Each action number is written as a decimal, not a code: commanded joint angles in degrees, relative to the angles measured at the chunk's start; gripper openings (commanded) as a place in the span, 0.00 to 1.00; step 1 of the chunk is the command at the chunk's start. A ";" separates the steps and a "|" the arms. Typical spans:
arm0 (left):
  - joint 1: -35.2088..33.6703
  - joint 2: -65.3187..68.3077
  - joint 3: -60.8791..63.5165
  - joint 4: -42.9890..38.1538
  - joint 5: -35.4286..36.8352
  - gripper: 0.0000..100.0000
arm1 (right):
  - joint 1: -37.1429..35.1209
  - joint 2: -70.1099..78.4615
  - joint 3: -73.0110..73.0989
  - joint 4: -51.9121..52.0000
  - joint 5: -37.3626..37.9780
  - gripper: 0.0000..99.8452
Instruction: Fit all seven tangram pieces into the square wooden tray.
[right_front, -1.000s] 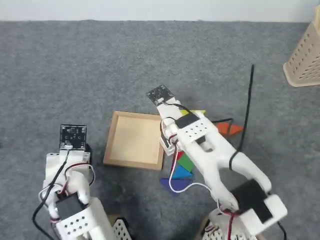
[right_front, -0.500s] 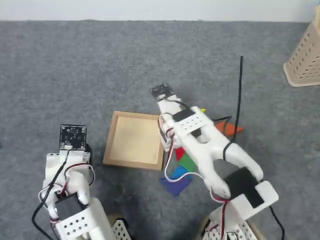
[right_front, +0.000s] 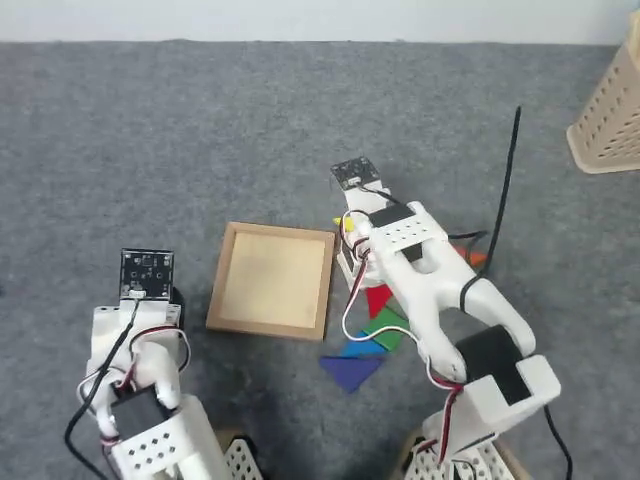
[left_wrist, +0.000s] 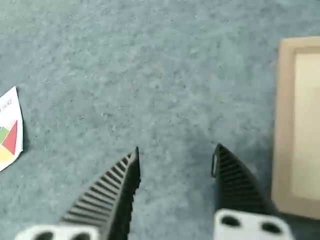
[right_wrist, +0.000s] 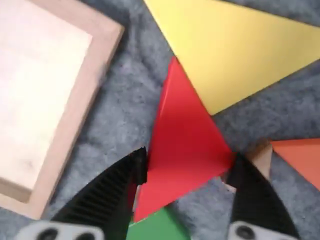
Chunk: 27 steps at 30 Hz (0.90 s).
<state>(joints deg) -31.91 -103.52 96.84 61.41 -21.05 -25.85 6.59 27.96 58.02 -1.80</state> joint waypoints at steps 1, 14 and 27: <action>0.09 -0.53 -0.31 0.09 -0.35 0.22 | 1.63 -0.04 -1.14 1.45 -0.35 0.33; 0.09 -0.53 -0.31 0.09 -0.44 0.22 | 0.13 9.10 -7.82 3.47 -0.26 0.28; 0.09 -0.53 -0.31 0.09 -0.44 0.22 | 0.22 1.36 -6.15 3.56 -0.18 0.22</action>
<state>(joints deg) -31.91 -103.52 96.84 61.41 -21.05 -24.79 13.10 21.89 61.54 -1.89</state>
